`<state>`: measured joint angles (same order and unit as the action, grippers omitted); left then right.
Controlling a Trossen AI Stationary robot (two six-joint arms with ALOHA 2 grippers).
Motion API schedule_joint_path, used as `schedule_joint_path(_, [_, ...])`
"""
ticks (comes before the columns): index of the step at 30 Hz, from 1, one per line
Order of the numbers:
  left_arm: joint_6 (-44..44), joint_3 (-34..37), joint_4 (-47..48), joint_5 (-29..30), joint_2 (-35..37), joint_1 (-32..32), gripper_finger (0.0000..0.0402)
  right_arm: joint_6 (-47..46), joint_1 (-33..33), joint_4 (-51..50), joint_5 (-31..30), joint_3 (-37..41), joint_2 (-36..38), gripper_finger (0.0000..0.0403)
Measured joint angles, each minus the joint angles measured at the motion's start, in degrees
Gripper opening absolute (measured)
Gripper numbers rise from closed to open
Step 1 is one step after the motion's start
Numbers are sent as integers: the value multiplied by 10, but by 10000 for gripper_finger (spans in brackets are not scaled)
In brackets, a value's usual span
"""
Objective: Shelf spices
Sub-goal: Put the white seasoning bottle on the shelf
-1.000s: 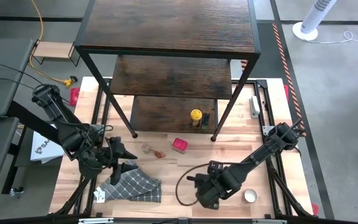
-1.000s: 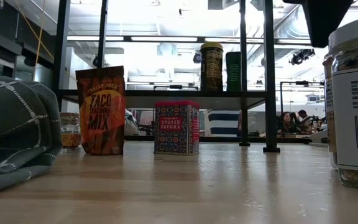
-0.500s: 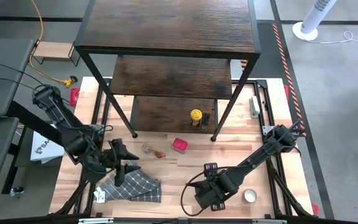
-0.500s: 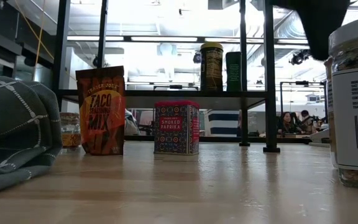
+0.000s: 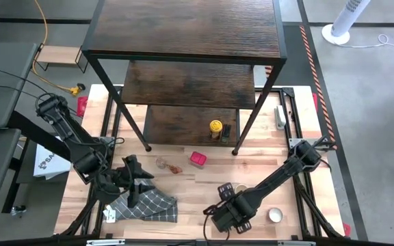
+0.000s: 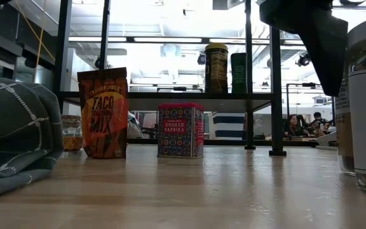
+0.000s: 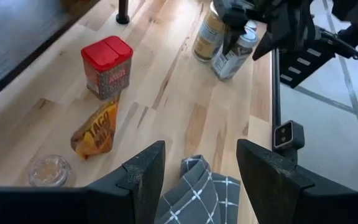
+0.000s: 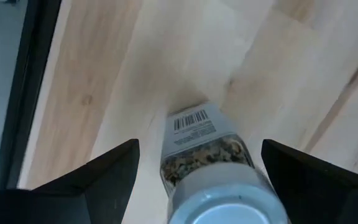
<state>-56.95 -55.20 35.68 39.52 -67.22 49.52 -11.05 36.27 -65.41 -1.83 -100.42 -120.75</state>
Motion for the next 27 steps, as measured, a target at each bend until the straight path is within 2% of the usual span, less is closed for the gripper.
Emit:
schedule_joint_path(6, [0,0,1,5,-2,0,196,63,0,0,-11,0,-1,333])
schedule_joint_path(10, [0,0,1,5,-2,0,196,88,0,3,-11,0,-1,313])
schedule_joint_path(14, [0,0,1,6,-2,0,196,109,-1,5,-9,0,-1,268])
schedule_joint_path(19, [0,0,1,8,-2,0,196,111,-4,4,-17,0,0,181])
schedule_joint_path(23, [0,0,0,22,-2,0,196,109,-13,-7,-25,-4,5,180])
schedule_joint_path(27, [4,-2,1,38,-2,0,196,100,-28,-45,-71,-40,19,180])
